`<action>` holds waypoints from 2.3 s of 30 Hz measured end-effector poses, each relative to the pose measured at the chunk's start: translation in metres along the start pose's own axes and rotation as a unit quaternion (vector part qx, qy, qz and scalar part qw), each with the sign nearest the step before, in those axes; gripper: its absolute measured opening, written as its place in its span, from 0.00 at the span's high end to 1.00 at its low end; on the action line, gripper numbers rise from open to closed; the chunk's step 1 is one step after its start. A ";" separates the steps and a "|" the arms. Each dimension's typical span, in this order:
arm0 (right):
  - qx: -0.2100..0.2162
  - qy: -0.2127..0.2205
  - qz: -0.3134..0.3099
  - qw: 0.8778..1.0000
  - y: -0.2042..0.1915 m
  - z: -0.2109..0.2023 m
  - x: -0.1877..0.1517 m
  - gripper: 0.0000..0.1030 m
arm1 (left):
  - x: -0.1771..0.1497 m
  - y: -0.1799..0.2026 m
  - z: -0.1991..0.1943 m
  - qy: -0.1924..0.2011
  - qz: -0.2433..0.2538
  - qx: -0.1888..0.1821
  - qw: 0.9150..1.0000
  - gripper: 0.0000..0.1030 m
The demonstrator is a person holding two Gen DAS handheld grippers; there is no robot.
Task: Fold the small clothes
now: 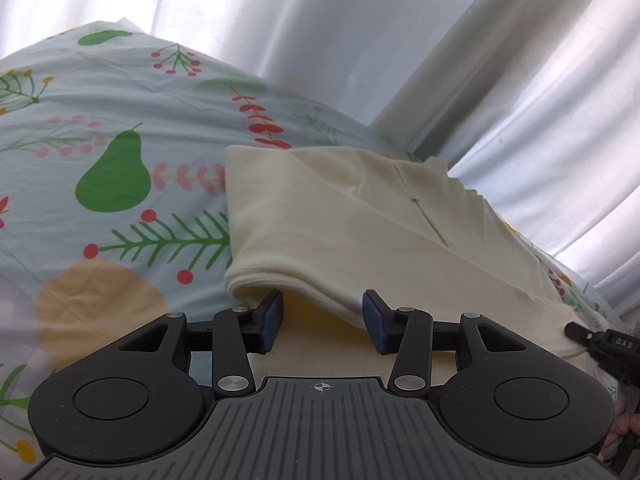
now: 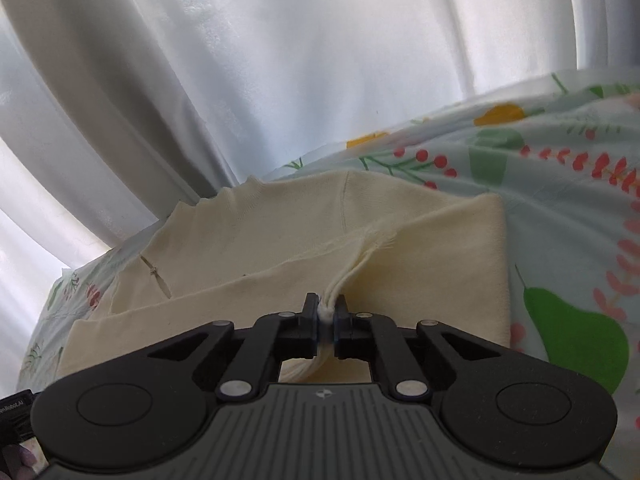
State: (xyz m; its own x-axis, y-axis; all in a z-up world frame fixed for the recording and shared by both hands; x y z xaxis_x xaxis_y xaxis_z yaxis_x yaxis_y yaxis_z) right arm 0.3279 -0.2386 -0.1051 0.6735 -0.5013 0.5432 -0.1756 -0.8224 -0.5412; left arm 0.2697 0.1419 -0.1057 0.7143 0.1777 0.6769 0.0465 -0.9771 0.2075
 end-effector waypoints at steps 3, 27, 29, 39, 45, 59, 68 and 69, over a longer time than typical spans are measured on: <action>-0.027 0.071 -0.048 0.996 -0.009 -0.021 0.008 0.94 | -0.002 -0.001 0.001 -0.003 0.007 0.005 1.000 0.53; 0.022 -0.036 0.263 0.964 0.064 -0.020 -0.020 0.91 | -0.026 0.088 0.020 -0.057 0.083 -0.084 0.991 0.47; 0.026 -0.032 0.253 0.967 0.068 -0.019 -0.014 0.91 | -0.026 0.090 0.020 -0.059 0.093 -0.078 0.991 0.47; 0.008 0.008 0.220 0.975 0.075 -0.014 0.002 0.90 | -0.027 0.095 0.020 -0.062 0.117 -0.061 0.989 0.46; 0.005 -0.003 0.148 0.989 0.064 -0.046 -0.004 0.70 | -0.020 0.094 0.006 -0.075 0.119 -0.049 0.989 0.46; -0.092 0.021 -0.121 0.988 0.018 -0.018 -0.010 0.90 | 0.011 0.051 0.030 -0.056 0.145 0.047 0.987 0.41; -0.152 0.054 -0.153 0.975 0.019 -0.045 -0.014 0.89 | 0.005 0.052 0.008 -0.064 0.162 0.048 0.983 0.42; -0.138 0.055 -0.156 0.977 0.016 -0.056 -0.018 0.87 | 0.001 0.055 -0.004 -0.073 0.167 0.045 0.982 0.40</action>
State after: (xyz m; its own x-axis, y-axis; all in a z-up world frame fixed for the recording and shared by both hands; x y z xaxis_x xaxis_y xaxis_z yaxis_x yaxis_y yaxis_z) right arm 0.2726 -0.2581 -0.0875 0.6460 -0.2278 0.7286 -0.1704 -0.9734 -0.1532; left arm 0.2701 0.0887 -0.0909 0.7920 -0.1677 0.5870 -0.1518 -0.9854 -0.0767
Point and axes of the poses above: each gripper's, at about its wrist camera, not at the fingertips, and z roughly the way its jaws point, y to its right, x to its top, the point moved 6 cm from there along z, roughly the way its jaws point, and after that the axes turned 15 degrees about z, right-handed, at the moved point
